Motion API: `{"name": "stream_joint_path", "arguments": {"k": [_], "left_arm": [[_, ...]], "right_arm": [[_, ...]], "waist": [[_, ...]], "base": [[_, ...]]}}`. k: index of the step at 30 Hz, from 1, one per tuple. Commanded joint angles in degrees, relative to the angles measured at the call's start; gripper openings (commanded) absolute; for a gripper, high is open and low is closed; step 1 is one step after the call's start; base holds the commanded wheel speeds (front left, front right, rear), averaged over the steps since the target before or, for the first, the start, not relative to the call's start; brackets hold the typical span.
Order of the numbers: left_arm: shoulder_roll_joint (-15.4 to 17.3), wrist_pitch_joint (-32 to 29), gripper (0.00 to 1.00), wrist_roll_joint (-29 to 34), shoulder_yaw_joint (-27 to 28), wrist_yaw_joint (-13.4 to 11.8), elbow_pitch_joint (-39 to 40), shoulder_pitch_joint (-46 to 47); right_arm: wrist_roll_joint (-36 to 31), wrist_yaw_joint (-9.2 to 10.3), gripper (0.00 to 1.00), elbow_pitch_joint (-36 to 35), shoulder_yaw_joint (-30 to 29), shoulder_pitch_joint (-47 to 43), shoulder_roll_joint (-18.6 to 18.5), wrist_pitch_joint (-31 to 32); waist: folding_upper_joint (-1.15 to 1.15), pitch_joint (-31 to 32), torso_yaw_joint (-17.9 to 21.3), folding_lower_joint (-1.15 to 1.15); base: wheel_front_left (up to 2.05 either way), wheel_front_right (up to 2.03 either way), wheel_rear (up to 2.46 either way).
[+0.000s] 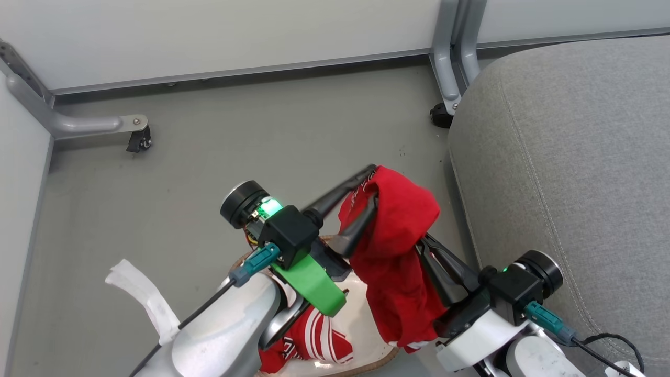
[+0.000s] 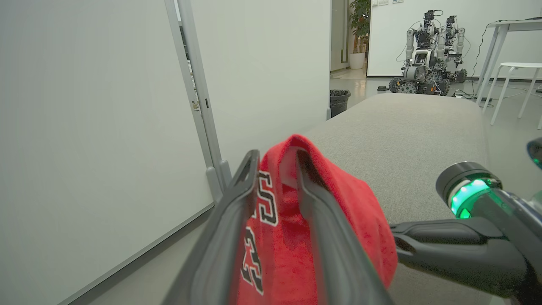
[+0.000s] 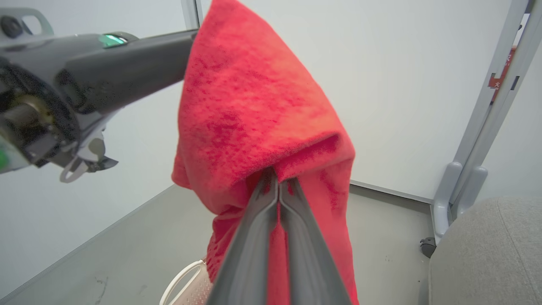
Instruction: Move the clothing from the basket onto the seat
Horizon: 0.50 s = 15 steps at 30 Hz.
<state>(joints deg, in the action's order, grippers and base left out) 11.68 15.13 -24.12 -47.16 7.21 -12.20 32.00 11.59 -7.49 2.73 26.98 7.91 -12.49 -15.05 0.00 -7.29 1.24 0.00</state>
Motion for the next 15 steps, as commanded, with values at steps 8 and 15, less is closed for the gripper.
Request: {"name": "stream_joint_path", "arguments": {"k": [8,15], "left_arm": [[0.51,0.03,1.0,0.24,1.88,-0.17,-0.12,-2.99],[0.97,0.03,1.0,0.45,2.88,-0.11,-0.41,-4.44]], "right_arm": [[0.23,0.0,0.0,-0.44,-0.83,-1.79,0.22,-0.2],[0.2,0.0,0.0,-0.5,-1.71,-2.45,0.17,-0.2]], "waist": [[0.0,0.65,-0.07,0.0],[0.0,1.07,0.04,0.0]], "base": [[0.0,0.0,0.0],[0.0,0.0,0.0]]}}
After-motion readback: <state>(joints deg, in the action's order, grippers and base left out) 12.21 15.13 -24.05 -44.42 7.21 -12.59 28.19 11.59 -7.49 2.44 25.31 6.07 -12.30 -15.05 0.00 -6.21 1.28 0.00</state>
